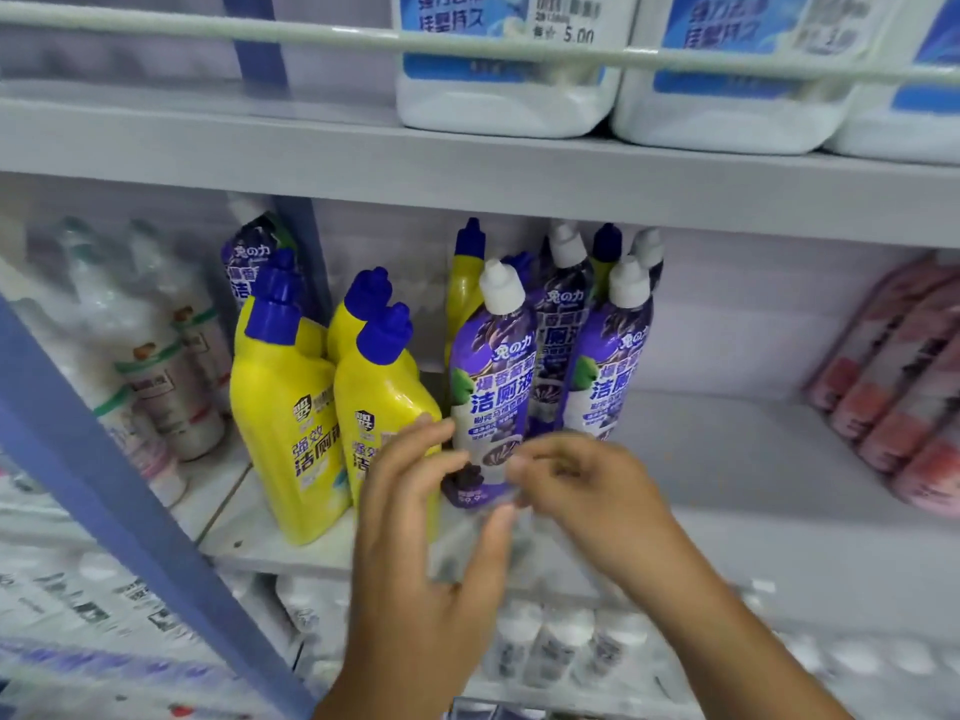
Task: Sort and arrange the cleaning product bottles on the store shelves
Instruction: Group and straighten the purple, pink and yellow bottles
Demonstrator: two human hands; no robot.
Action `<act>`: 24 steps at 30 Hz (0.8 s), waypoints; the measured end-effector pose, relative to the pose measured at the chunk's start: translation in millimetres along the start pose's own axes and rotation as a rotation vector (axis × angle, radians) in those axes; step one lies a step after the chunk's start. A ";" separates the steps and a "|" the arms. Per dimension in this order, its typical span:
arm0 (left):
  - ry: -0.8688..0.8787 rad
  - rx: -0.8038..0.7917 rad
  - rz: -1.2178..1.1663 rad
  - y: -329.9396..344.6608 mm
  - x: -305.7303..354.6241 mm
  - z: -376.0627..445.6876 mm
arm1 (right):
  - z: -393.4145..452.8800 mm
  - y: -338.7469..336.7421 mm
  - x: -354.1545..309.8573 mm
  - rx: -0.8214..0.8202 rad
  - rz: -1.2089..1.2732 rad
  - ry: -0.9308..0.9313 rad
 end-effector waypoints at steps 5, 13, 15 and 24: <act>-0.310 -0.008 -0.082 63.8 -9.0 -6.0 | 20.9 -75.8 22.3 0.474 0.049 -0.096; -0.457 0.293 0.128 101.3 -38.2 16.1 | 70.0 -77.2 56.6 -0.029 0.051 -0.076; -0.477 0.311 0.142 102.9 -41.2 22.1 | 77.1 -79.2 58.4 -0.093 0.048 -0.094; -0.647 0.172 -0.141 121.9 -38.3 14.9 | 78.1 -119.6 84.6 -0.085 0.127 -0.101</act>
Point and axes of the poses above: each hand's wrist, its own z-axis towards the middle knuckle, its own y-axis out of the palm, x = y × z, the point moved 3 cm from there along z, towards the middle knuckle, and after that the axes turned 10 degrees about -z, right-handed, at the moved point
